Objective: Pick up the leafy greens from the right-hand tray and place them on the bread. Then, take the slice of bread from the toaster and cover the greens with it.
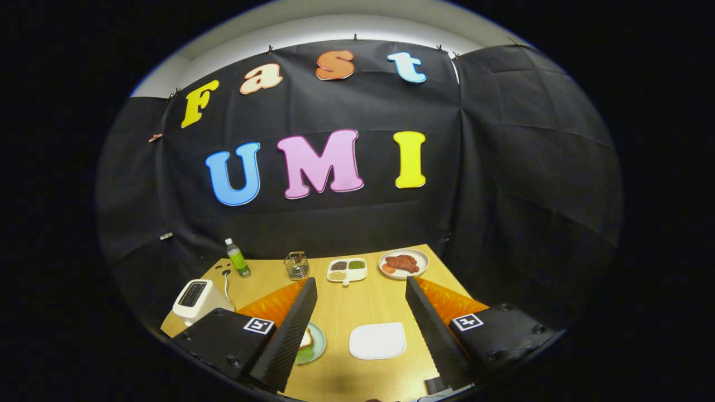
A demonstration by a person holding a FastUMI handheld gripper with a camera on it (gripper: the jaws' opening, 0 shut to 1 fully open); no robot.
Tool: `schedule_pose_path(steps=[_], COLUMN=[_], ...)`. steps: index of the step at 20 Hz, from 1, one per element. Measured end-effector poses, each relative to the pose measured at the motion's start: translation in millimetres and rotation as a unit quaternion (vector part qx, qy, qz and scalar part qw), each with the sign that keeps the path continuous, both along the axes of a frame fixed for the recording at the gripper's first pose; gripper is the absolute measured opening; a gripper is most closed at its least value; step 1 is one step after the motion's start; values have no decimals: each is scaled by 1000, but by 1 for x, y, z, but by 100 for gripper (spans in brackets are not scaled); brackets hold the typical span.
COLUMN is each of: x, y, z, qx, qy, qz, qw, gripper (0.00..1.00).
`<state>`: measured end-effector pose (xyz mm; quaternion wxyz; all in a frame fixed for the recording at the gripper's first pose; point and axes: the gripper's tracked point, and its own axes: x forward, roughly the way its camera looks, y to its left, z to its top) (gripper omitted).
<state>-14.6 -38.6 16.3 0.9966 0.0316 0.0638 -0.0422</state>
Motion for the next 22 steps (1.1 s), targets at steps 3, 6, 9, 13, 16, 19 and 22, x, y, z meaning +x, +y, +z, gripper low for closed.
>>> schedule_pose_path(steps=[3, 6, 9, 13, 16, 19, 22], x=[-12, -12, -5, 14, 22, 27, 33], y=[-27, -39, -41, -42, -36, -28, -14], z=[21, 28, 21, 12, 16, 5, 5], qx=[-34, -47, -41, -39, -27, -25, -11], qy=[-22, -31, -27, -21, -24, -9, -2], qz=[4, 28, 68, 110, 126, 132, 135], qw=[999, 998, 996, 993, 991, 991, 991], gripper=[99, 99, 99, 99, 99, 99, 99])
